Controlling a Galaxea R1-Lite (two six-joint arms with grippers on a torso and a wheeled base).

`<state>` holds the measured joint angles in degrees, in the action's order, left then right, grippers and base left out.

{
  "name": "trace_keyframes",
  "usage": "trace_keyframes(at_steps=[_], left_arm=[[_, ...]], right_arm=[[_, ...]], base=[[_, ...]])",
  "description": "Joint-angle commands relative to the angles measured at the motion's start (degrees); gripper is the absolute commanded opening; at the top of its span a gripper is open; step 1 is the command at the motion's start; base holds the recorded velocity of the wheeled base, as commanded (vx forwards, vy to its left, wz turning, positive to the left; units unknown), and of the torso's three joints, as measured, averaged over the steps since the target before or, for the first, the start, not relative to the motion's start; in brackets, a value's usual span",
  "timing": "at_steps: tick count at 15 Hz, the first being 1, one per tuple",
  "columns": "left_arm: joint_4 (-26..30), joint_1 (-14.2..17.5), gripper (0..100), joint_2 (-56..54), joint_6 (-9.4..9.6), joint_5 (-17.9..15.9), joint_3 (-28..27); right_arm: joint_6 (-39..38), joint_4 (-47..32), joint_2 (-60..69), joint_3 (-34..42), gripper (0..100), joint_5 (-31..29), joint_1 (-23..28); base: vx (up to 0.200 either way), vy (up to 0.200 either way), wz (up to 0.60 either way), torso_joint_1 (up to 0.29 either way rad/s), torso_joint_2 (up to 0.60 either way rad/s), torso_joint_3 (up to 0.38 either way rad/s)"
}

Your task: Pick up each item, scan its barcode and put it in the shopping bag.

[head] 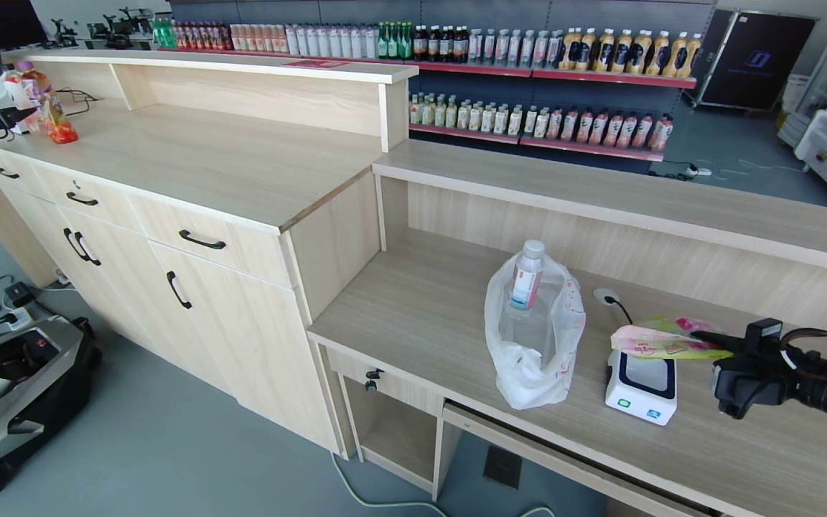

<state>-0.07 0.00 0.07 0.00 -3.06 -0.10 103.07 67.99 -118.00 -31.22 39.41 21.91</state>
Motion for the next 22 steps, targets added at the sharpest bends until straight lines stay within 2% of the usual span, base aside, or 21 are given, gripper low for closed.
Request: trace_keyframes(at_steps=[1, 18, 20, 22], left_arm=[[-0.01, 0.0, 100, 0.01, 0.0, -0.02, 0.01], [-0.01, 0.0, 100, 0.01, 0.0, -0.1, 0.01], [-0.01, 0.0, 100, 0.01, 0.0, -0.02, 0.01], [-0.01, 0.0, 100, 0.01, 0.0, -0.02, 0.01]], right_arm=[[0.02, 0.22, -0.21, -0.07, 0, -0.04, -0.02], [-0.68, 1.89, -0.82, -0.86, 0, -0.04, -0.9], [-6.48, 1.18, 2.87, -0.68, 0, -0.04, -0.9], [-18.52, -4.79, 13.77, 0.37, 0, -2.15, -0.81]], base=[[0.0, 0.0, 0.0, 0.0, 0.0, 0.0], [0.0, 0.0, 0.0, 0.0, 0.0, 0.0], [0.0, 0.0, 0.0, 0.0, 0.0, 0.0], [0.0, 0.0, 0.0, 0.0, 0.0, 0.0]])
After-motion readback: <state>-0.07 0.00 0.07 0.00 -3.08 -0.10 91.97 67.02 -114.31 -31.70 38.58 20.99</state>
